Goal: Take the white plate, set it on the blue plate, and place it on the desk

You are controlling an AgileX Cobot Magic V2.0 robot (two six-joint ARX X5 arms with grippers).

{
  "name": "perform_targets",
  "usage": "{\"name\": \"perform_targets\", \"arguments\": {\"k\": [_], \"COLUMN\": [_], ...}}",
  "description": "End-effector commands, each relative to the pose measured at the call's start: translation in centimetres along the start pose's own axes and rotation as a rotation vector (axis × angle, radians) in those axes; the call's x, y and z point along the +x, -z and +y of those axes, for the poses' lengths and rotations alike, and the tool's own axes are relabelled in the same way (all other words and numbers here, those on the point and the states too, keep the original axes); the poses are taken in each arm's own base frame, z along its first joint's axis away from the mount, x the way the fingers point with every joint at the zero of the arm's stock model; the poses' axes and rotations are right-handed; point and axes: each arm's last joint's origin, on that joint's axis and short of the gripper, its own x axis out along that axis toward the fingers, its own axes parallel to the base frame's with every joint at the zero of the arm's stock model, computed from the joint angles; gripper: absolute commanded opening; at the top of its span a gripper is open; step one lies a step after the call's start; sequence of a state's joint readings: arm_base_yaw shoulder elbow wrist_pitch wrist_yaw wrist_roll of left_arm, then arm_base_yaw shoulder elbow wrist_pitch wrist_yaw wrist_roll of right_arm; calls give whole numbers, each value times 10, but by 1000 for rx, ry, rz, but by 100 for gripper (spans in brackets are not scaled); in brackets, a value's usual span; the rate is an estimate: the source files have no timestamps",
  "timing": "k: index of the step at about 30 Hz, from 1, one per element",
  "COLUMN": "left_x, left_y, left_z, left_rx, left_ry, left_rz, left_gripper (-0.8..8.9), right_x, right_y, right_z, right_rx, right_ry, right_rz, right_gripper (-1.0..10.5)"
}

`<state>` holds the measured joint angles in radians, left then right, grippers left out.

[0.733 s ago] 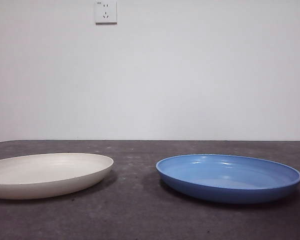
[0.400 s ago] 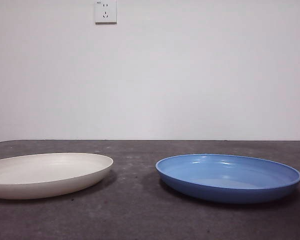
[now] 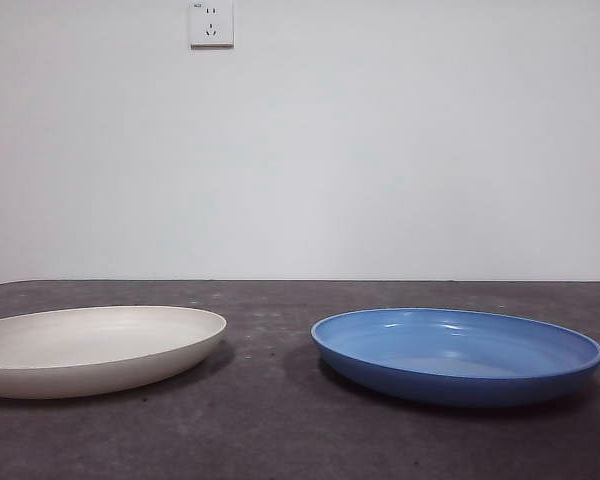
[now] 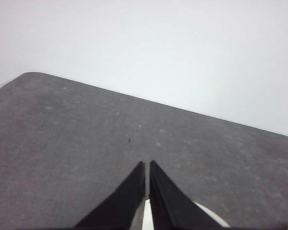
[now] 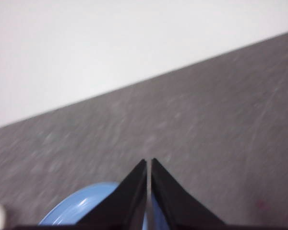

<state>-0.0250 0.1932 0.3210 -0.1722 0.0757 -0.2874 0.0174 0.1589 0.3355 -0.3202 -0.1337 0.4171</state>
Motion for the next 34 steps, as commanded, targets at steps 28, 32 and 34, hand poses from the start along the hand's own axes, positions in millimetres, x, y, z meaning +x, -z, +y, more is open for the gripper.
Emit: {"name": "perform_targets", "arguments": {"k": [28, 32, 34], "left_x": [-8, -8, -8], "left_y": [-74, -74, -74], "left_z": [-62, -62, -62], "left_rx": [-10, -11, -11], "left_ry": [592, 595, 596], "left_rz": [469, 471, 471], "left_gripper": [21, 31, 34], "right_x": [-39, -39, -39], "right_y": [-84, -83, -83], "right_z": [74, 73, 73], "right_rx": [-295, -295, -298], "right_ry": [-455, -447, -435], "right_rz": [444, 452, 449], "right_gripper": [10, 10, 11]}}
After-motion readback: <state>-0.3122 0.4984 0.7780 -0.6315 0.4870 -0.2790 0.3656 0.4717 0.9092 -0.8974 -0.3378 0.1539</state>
